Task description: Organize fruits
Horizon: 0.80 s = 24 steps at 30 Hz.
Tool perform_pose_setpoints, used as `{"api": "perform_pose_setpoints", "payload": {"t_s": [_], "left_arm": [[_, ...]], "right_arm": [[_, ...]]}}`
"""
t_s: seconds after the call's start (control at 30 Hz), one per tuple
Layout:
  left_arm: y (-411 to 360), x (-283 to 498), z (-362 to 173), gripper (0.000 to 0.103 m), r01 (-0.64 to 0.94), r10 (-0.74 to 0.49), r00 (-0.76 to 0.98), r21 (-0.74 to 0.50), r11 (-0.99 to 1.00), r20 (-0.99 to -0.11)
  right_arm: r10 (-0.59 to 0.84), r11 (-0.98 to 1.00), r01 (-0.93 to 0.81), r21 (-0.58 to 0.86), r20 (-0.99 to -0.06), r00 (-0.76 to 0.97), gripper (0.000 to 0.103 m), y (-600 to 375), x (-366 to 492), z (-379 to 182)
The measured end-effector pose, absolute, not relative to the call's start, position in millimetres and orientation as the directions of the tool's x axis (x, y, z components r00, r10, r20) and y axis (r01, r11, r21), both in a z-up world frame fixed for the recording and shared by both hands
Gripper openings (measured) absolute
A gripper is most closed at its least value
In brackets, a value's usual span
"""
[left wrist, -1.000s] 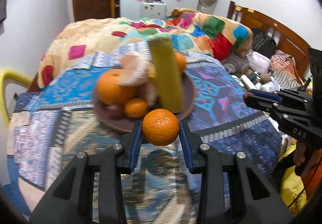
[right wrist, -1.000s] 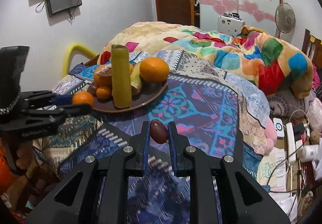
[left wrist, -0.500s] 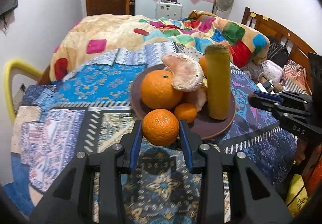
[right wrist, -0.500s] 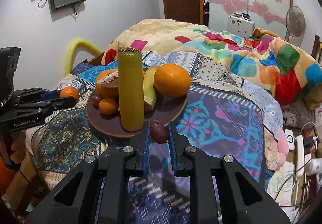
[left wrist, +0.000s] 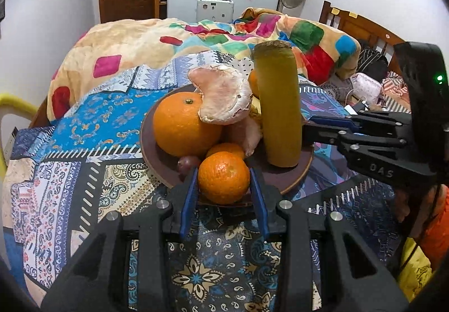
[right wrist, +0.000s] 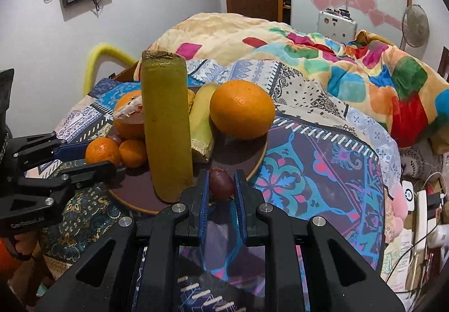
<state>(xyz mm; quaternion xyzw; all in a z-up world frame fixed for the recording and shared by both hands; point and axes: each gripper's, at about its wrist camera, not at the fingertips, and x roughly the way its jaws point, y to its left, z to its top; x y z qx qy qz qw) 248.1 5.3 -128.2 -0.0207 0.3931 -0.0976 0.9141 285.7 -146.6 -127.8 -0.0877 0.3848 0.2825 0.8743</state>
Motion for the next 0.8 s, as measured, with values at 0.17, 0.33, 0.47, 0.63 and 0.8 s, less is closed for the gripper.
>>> {"api": "perform_pose_setpoints", "payload": {"t_s": [0.17,0.33,0.47,0.63,0.8], "left_arm": [[3,248,-129,0.038,0.170,-0.184,0.673,-0.092,0.981,-0.716],[3,248,-130,0.049,0.162,-0.182,0.672,-0.098,0.982,-0.718],[7,246,-129,0.050,0.154,-0.184,0.677,-0.106,0.982,-0.713],[15,238,-120,0.050,0.129,-0.179,0.696,-0.125,0.984,-0.695],[20,216,-91,0.050,0.092,-0.146,0.753,-0.117,0.989,-0.641]], "right_arm": [[0.422,0.818,-0.573,0.044,-0.723,0.547,0.016,-142,287,-128],[0.421,0.811,-0.585,0.035,-0.728,0.540,0.018,-140,286,-129],[0.419,0.811,-0.584,0.027,-0.724,0.549,0.023,-142,284,-127],[0.433,0.820,-0.570,0.048,-0.704,0.563,0.026,-150,277,-117],[0.472,0.823,-0.562,0.078,-0.644,0.602,0.026,-162,254,-85]]}}
